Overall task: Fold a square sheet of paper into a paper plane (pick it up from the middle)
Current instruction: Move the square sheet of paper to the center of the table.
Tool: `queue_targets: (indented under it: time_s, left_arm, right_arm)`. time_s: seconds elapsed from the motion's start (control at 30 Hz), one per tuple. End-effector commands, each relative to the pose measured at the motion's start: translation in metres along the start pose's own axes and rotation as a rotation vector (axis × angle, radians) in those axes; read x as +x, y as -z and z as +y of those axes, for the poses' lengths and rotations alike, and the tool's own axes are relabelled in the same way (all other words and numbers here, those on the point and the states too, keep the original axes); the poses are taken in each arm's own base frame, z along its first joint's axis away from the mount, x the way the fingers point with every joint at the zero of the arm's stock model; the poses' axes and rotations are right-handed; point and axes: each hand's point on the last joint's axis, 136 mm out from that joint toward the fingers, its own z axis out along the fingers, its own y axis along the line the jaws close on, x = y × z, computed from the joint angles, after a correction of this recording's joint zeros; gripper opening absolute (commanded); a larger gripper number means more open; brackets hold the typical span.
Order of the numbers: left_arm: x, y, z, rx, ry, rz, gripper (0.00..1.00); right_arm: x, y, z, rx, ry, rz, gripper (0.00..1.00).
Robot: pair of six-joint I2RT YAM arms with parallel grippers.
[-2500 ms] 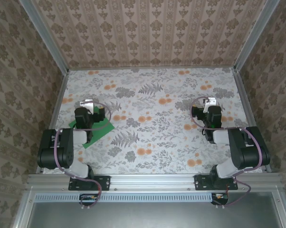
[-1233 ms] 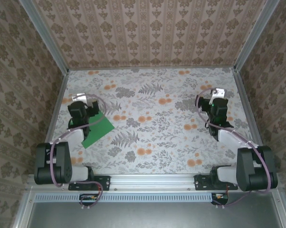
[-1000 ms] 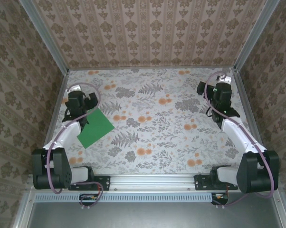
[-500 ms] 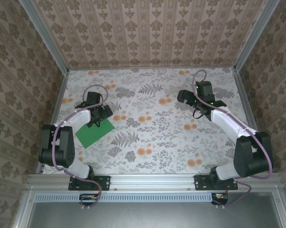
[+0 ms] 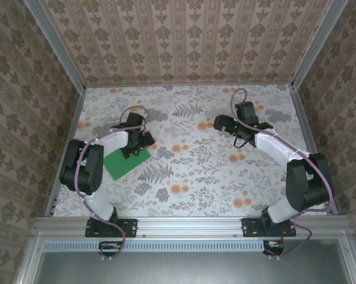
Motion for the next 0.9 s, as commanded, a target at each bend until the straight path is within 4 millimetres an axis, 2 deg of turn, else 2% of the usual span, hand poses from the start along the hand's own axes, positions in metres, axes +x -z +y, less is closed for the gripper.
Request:
queue_targets:
  time_s: [0.0, 0.17, 0.27, 0.33, 0.47, 0.53, 0.57, 0.6, 0.7, 0.8, 0.87]
  left_arm:
    - [0.029, -0.014, -0.036, 0.088, 0.017, 0.107, 0.99]
    - [0.062, -0.016, -0.103, 0.226, -0.059, 0.183, 0.99]
    - [0.077, -0.014, -0.140, 0.329, -0.066, 0.245, 0.98]
    - [0.074, -0.006, -0.157, 0.403, -0.055, 0.252, 0.98]
    - [0.040, 0.030, -0.172, 0.529, -0.044, 0.197, 1.00]
    - [0.019, 0.049, -0.166, 0.587, -0.026, 0.177, 1.00]
    - [0.004, 0.058, -0.156, 0.616, 0.002, 0.159, 1.00]
    - [-0.010, 0.063, -0.142, 0.626, 0.029, 0.130, 1.00]
    - [-0.035, 0.073, -0.091, 0.559, 0.069, 0.052, 1.00]
    - [-0.045, 0.077, -0.041, 0.457, 0.105, 0.003, 1.00]
    - [-0.050, 0.081, -0.016, 0.425, 0.141, -0.024, 1.00]
  right_arm:
    - [-0.003, 0.002, -0.001, 0.028, -0.006, 0.007, 1.00]
    - [-0.001, 0.001, -0.009, 0.066, 0.007, 0.013, 1.00]
    - [0.002, 0.002, -0.006, 0.045, 0.015, 0.022, 1.00]
    - [0.003, 0.003, -0.003, 0.022, 0.019, 0.020, 1.00]
    - [0.007, 0.002, 0.008, -0.028, 0.017, 0.053, 0.96]
    - [0.014, 0.001, 0.019, -0.047, 0.033, 0.074, 0.93]
    - [0.019, 0.000, 0.027, -0.052, 0.053, 0.083, 0.91]
    - [0.025, -0.001, 0.038, -0.062, 0.084, 0.090, 0.90]
    - [0.047, -0.008, 0.074, -0.104, 0.153, 0.130, 0.89]
    - [0.077, -0.021, 0.116, -0.156, 0.214, 0.197, 0.85]
    - [0.094, -0.030, 0.139, -0.180, 0.239, 0.237, 0.82]
